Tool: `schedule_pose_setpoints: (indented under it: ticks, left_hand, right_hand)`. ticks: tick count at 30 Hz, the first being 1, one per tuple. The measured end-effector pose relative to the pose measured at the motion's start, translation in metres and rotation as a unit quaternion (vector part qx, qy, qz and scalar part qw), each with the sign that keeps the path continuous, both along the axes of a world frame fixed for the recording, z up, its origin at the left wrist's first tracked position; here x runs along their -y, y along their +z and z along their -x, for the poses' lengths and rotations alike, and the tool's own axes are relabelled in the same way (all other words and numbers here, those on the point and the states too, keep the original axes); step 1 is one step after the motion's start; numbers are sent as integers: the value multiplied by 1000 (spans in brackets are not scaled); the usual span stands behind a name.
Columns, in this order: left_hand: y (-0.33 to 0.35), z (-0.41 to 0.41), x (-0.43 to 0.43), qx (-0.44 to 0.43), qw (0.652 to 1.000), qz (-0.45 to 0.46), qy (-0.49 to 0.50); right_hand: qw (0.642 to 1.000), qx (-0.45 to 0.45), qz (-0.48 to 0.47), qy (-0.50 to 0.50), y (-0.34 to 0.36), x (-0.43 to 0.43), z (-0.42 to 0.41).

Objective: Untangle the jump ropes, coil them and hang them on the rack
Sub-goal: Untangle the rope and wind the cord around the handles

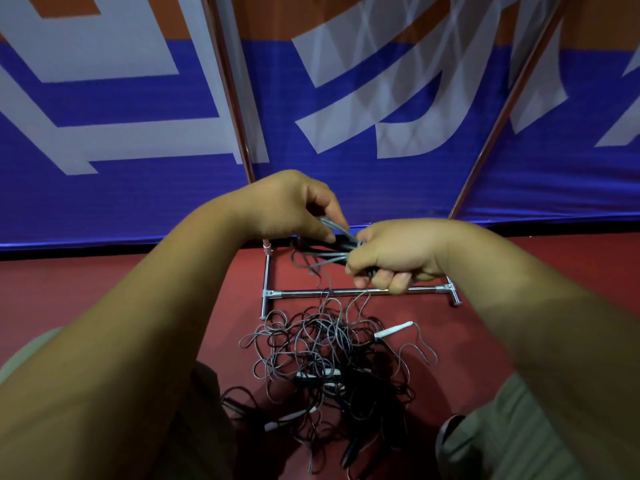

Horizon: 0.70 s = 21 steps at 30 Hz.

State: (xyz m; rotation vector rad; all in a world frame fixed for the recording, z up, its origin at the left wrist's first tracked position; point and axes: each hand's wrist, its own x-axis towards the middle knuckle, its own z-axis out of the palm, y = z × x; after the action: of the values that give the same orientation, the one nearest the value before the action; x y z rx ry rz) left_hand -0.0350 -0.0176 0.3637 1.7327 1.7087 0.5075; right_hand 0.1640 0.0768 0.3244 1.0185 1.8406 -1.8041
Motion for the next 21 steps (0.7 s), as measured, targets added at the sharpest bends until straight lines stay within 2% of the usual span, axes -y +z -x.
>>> schedule_pose_setpoints:
  ticks: [5,9,12,16,19,21]
  left_hand:
    - [1,0,3,-52,999,4,7]
    - [-10,-3,-1,-114,989,-11,98]
    - [-22,-11,-5,-142,981,-6,128]
    - [-23,-27,-3,45,975,44,215]
    - [-21,-28,-5,192,950,26,247]
    - [-21,-24,-5,299,925,21,233]
  right_hand:
    - [995,-33,-47,-83,-10,-11,5]
    - [978,-92,-96,-163,-11,-16,14]
    - [966,-155,-68,-194,-6,-11,19]
    - [947,-206,-40,-244,6,-7,23]
    - [926,-210,-9,-313,8,-13,25]
    - [914,-217,18,-343,9,-17,24]
